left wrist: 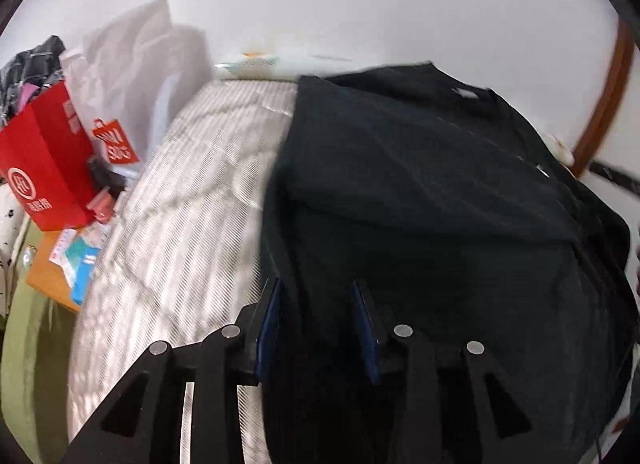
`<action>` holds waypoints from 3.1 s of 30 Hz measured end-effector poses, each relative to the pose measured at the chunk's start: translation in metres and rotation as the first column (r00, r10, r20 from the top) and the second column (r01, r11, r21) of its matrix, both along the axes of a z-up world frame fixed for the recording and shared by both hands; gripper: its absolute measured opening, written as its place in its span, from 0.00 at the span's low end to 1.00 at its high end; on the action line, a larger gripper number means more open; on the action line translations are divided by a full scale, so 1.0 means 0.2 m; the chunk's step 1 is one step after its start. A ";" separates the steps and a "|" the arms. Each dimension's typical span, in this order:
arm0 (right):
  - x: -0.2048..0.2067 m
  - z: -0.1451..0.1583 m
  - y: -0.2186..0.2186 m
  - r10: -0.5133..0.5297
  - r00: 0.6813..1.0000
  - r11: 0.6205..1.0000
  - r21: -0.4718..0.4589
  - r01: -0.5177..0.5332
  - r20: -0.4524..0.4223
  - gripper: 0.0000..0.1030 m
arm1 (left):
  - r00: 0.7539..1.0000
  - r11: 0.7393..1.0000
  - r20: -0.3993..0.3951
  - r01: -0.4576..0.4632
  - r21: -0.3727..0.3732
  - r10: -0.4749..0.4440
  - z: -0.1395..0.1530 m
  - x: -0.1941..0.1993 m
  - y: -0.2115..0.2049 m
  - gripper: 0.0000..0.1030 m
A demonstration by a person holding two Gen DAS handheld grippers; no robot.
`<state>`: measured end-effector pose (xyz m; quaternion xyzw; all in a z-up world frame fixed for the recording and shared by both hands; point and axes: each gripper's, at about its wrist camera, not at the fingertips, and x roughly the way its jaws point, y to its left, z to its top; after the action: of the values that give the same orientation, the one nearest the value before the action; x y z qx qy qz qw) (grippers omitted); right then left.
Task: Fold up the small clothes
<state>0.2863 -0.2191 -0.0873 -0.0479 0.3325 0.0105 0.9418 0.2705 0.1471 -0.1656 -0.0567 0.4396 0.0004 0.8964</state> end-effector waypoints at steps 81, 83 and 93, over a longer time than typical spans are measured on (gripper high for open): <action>0.19 0.13 0.72 0.055 0.991 0.996 0.060 -0.063 0.119 0.14 | 0.999 0.996 -0.003 -0.054 0.067 0.054 -0.12 -0.33 0.25 0.82; 0.23 0.04 0.76 0.059 0.996 0.996 0.068 -0.063 0.062 0.15 | 0.999 0.996 -0.004 -0.052 0.066 0.052 -0.13 -0.33 0.25 0.83; 0.23 -0.15 0.71 0.057 0.998 0.997 0.054 -0.055 -0.034 0.51 | 0.999 0.997 -0.007 -0.046 0.064 0.047 -0.13 -0.33 0.24 0.85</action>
<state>0.3317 -0.0775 -0.1168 -0.0321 0.3475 0.0465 0.9360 0.2053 0.1941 -0.1914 -0.0382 0.4416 0.0355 0.8957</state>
